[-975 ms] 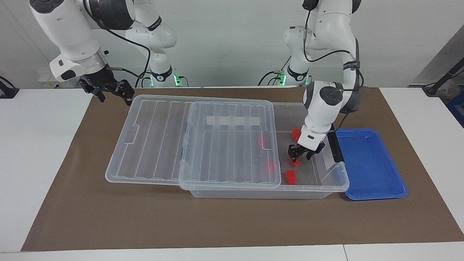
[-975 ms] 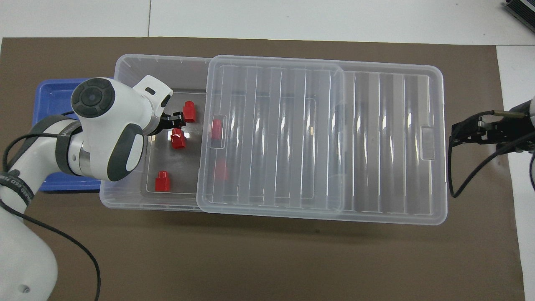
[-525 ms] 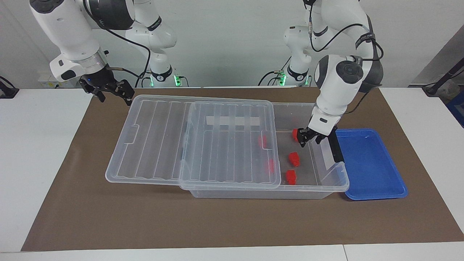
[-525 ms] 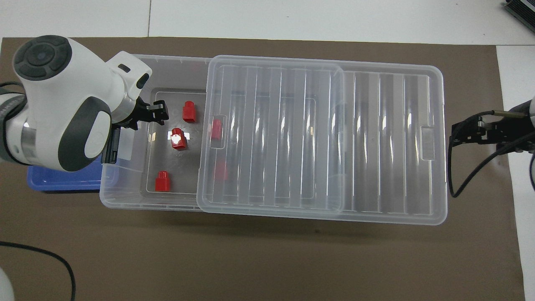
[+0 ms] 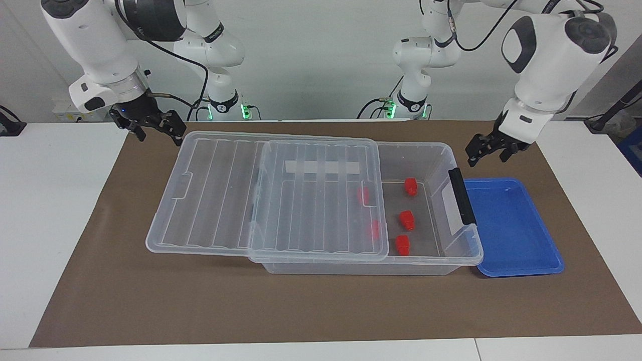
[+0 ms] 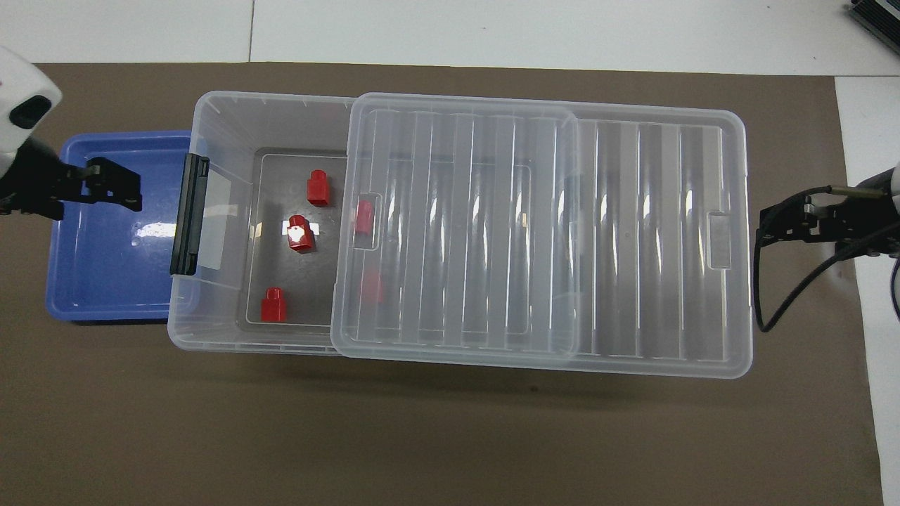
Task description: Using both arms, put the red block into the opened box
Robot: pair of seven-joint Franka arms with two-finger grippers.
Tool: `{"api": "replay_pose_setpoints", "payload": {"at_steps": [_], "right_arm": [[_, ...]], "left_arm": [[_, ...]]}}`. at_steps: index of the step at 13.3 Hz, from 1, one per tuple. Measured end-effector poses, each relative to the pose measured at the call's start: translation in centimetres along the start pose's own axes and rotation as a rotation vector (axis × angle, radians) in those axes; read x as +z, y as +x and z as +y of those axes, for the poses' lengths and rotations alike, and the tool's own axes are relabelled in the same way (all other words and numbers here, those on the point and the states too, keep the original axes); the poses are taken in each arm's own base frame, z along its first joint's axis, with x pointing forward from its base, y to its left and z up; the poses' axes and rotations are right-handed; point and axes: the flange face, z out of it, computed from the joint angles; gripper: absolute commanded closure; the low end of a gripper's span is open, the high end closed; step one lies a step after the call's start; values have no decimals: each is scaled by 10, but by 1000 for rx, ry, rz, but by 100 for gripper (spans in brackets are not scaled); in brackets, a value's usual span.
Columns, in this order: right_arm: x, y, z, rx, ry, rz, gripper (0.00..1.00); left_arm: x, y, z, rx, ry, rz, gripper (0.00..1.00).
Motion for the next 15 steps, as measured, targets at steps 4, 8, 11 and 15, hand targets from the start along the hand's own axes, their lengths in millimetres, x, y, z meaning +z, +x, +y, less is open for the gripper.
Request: {"api": "replay_pose_setpoints", "payload": {"at_steps": [4,8,11,15], "right_arm": [[0,0,5,9,0,-3,0],[-2,10,29,55,11,42,97],[7,23,38,74,25,127,100],[51,35,56,108,34,187,100]], "left_arm": [[-19,-26,-66,67,-5,-28,0],[-9,-28,-66,75,-6,-55,0],[-19,-38,-69,69,-7,-56,0],[-26,-42,-62,83,-4,-43,0]]}}
